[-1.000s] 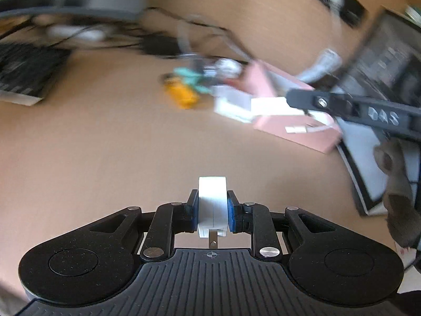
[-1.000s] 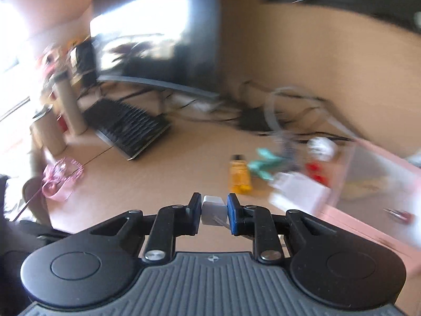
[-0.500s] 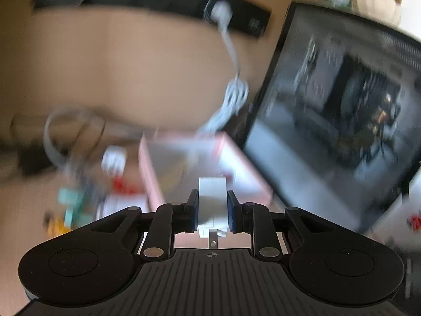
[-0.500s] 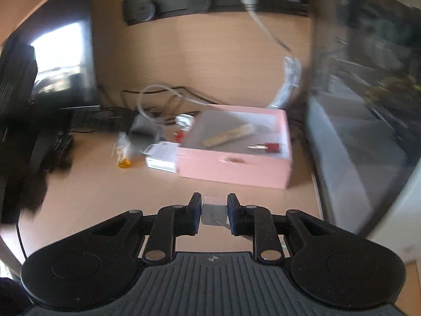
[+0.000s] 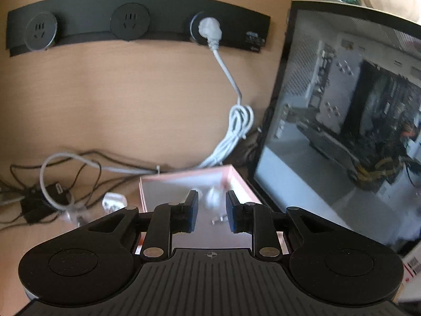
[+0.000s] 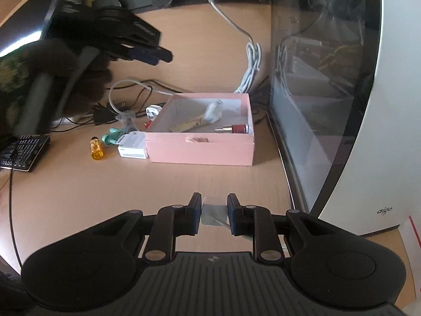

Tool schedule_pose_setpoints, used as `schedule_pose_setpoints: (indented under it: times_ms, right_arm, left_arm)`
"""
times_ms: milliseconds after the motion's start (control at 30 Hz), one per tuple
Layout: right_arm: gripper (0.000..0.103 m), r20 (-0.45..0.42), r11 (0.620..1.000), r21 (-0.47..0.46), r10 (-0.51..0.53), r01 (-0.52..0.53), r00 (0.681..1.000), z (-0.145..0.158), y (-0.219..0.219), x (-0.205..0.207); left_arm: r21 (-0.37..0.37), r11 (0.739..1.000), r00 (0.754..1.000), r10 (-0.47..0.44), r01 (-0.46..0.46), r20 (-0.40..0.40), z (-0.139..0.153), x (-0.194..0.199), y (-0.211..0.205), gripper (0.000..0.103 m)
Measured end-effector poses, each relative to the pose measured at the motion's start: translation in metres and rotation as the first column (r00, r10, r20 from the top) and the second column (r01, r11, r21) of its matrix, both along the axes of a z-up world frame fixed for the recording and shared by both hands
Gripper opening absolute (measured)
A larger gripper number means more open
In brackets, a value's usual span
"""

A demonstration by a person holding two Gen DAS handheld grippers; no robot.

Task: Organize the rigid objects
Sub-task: 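Release the charger into the pink box with the left tool while the right tool drops the adapter in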

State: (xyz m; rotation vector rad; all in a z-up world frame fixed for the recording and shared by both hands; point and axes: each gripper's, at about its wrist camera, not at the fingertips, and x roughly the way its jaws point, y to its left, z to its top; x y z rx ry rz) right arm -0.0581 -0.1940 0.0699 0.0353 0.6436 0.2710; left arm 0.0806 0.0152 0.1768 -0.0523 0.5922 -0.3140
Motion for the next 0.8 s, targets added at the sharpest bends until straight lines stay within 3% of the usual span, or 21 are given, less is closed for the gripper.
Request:
schedule_pose_setpoints:
  times_ms: [233, 400, 500, 567, 633, 700, 800]
  right_arm:
    - [0.02, 0.067, 0.999, -0.004, 0.052, -0.052, 0.996, 0.022, 0.013, 0.039]
    - [0.021, 0.205, 0.998, 0.033, 0.052, -0.06, 0.977, 0.069, 0.025, 0.091]
    - [0.021, 0.278, 0.995, 0.083, 0.024, -0.049, 0.96, 0.102, 0.034, 0.132]
    - [0.027, 0.271, 0.992, 0.122, -0.01, -0.024, 0.963, 0.12, 0.038, 0.154]
    - [0.053, 0.286, 0.988, 0.151, -0.007, -0.038, 0.958, 0.13, 0.037, 0.16]
    - [0.065, 0.318, 0.989, 0.143, -0.006, -0.042, 0.948, 0.128, 0.038, 0.154]
    - [0.065, 0.279, 0.998, 0.052, 0.029, -0.045, 0.96, 0.104, 0.044, 0.143]
  left_arm:
    - [-0.007, 0.998, 0.996, 0.058, -0.058, -0.07, -0.015, -0.039, 0.026, 0.025]
    - [-0.071, 0.986, 0.975, 0.133, -0.148, -0.176, -0.049, -0.073, 0.055, 0.025]
    - [-0.068, 0.978, 0.954, 0.173, -0.195, -0.245, -0.071, -0.088, 0.069, 0.025]
    - [-0.058, 0.971, 0.941, 0.209, -0.232, -0.266, -0.08, -0.097, 0.08, 0.025]
    - [-0.046, 0.959, 0.921, 0.253, -0.279, -0.297, -0.09, -0.104, 0.095, 0.025]
    - [-0.027, 0.944, 0.894, 0.303, -0.33, -0.329, -0.099, -0.108, 0.109, 0.025]
    - [-0.016, 0.928, 0.867, 0.341, -0.372, -0.363, -0.109, -0.11, 0.122, 0.025]
